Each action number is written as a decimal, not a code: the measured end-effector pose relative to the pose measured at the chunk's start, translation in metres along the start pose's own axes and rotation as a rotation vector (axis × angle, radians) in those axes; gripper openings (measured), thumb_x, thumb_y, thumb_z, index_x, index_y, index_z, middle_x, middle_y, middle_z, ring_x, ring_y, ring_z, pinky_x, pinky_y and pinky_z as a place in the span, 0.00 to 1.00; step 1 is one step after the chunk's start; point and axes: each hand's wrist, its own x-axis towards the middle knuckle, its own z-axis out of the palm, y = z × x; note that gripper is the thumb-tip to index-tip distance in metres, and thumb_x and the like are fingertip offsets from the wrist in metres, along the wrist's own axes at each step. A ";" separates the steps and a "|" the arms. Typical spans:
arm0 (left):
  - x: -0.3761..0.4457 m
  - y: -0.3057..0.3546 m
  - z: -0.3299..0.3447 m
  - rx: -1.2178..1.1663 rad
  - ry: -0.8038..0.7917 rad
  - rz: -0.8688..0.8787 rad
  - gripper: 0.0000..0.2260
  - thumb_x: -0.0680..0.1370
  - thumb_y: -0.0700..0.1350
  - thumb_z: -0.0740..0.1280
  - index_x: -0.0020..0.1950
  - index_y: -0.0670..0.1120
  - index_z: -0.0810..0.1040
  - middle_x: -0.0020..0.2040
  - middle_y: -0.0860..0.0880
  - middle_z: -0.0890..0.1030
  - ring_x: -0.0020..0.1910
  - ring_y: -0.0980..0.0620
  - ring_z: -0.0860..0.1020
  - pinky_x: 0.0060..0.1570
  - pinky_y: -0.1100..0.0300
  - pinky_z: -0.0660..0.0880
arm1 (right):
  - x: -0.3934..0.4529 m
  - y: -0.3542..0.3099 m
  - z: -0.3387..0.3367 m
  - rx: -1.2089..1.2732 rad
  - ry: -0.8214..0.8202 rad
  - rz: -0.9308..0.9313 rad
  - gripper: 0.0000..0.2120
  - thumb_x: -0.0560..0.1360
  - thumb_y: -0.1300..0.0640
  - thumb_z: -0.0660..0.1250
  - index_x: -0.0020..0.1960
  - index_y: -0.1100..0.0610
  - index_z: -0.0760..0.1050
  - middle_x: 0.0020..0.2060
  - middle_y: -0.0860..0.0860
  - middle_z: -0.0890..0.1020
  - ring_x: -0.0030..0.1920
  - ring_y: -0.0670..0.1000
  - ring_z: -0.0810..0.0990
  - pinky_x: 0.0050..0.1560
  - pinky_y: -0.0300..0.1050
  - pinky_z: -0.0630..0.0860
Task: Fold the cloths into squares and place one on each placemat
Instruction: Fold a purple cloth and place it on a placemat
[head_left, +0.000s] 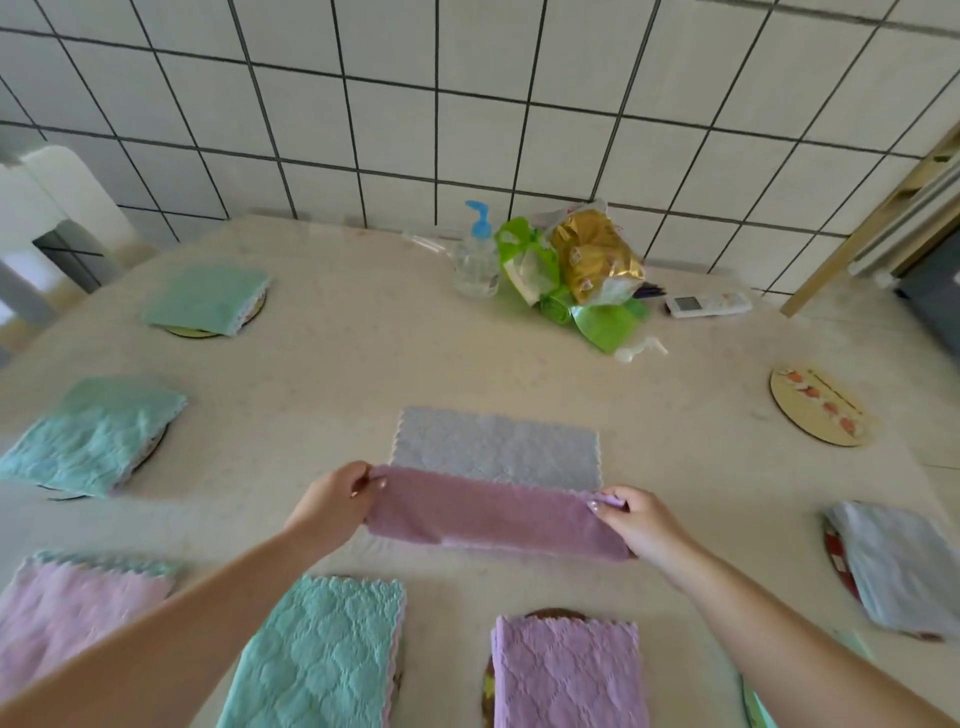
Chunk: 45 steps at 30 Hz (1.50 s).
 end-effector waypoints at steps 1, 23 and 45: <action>0.002 -0.002 0.002 -0.004 -0.017 -0.010 0.09 0.78 0.42 0.63 0.37 0.49 0.73 0.31 0.50 0.76 0.31 0.50 0.72 0.30 0.58 0.65 | 0.002 0.000 0.000 -0.007 0.004 0.012 0.12 0.75 0.61 0.65 0.34 0.55 0.71 0.27 0.50 0.71 0.30 0.48 0.67 0.27 0.40 0.60; 0.104 0.025 0.012 0.026 0.064 -0.144 0.17 0.77 0.47 0.64 0.30 0.47 0.64 0.27 0.50 0.67 0.28 0.49 0.66 0.30 0.57 0.60 | 0.108 -0.020 -0.003 -0.080 0.169 0.062 0.13 0.74 0.58 0.67 0.32 0.55 0.70 0.27 0.51 0.71 0.35 0.52 0.70 0.30 0.40 0.62; 0.062 0.058 0.083 0.347 0.157 0.403 0.20 0.74 0.43 0.60 0.67 0.44 0.72 0.66 0.47 0.74 0.68 0.46 0.69 0.68 0.46 0.63 | 0.072 -0.041 0.078 -0.369 0.159 -0.373 0.22 0.75 0.60 0.63 0.69 0.57 0.68 0.71 0.53 0.66 0.74 0.54 0.59 0.74 0.54 0.53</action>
